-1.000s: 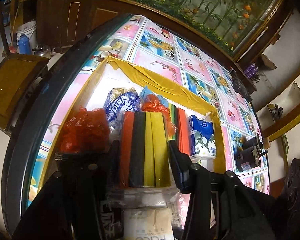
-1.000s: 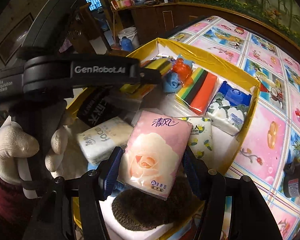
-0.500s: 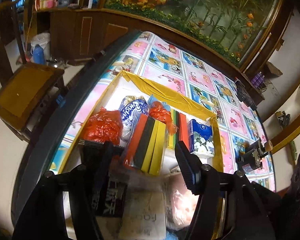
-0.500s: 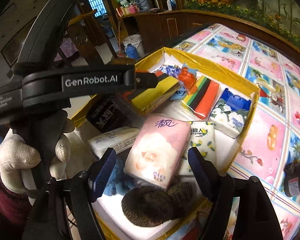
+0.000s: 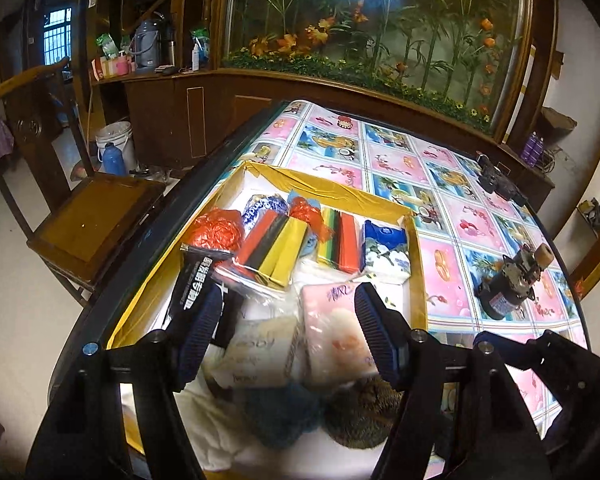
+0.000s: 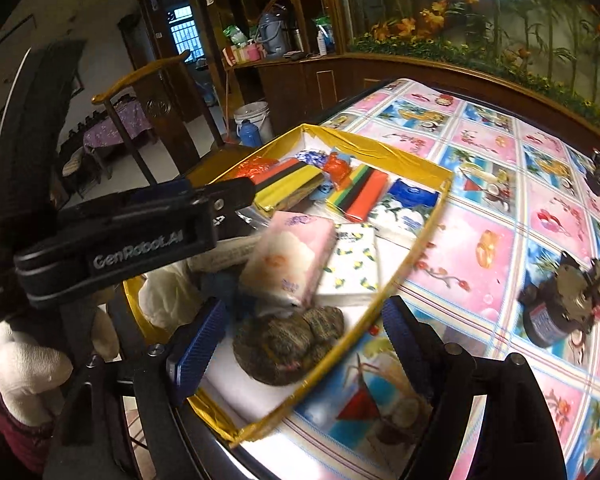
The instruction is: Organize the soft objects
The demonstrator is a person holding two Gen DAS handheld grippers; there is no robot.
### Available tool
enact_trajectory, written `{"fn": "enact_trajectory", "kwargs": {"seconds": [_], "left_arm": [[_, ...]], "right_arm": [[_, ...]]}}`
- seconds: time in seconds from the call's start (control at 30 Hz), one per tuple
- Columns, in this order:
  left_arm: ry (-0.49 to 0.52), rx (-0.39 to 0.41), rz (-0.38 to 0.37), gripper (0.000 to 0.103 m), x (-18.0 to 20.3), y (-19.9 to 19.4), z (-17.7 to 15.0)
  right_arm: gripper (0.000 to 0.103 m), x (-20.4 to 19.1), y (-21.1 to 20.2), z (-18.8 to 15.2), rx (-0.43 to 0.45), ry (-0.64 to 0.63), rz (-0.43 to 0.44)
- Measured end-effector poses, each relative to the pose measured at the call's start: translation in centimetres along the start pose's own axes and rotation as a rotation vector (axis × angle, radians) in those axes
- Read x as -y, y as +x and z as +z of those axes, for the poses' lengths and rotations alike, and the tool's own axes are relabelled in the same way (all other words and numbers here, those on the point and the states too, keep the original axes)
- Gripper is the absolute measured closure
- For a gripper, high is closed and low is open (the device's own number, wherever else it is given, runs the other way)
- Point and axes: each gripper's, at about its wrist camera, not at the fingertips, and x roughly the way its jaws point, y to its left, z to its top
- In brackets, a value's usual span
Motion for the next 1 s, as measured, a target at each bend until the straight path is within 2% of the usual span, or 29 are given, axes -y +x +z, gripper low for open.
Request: {"fn": "enact_trajectory", "kwargs": {"seconds": [0.37, 0.63, 0.73, 0.8, 0.9, 0.93, 0.97, 1.0], "left_arm": [[0.042, 0.027, 0.051, 0.035, 2.9, -2.3, -1.5], [0.089, 0.026, 0.06, 0.035, 5.2, -2.9, -2.0], [0.096, 0.049, 0.067, 0.035, 5.8, -3.5, -2.2], [0.087, 0.111, 0.092, 0.035, 6.0, -4.7, -2.3], [0.059, 0.284, 0.142, 0.033, 6.0, -7.9, -2.9], [0.051, 0.351, 0.153, 0.028, 5.9, -9.2, -3.2], [0.043, 0.424, 0.153, 0.012, 5.9, -10.7, -3.6], [0.04, 0.492, 0.135, 0.004, 5.9, -12.0, -4.0]], "right_arm": [[0.021, 3.0, -4.7, -3.7, 0.045, 0.075, -0.011], [0.019, 4.9, -6.5, -5.1, 0.068, 0.112, -0.011], [0.019, 5.8, -7.2, -5.6, 0.075, 0.131, -0.009], [0.018, 6.2, -7.6, -5.9, 0.082, 0.141, -0.008], [0.018, 6.7, -8.0, -6.4, 0.091, 0.148, -0.011], [0.018, 6.9, -8.1, -6.6, 0.094, 0.149, -0.014], [0.018, 7.0, -8.3, -6.8, 0.099, 0.149, -0.022], [0.018, 7.1, -8.4, -7.0, 0.102, 0.148, -0.027]]}}
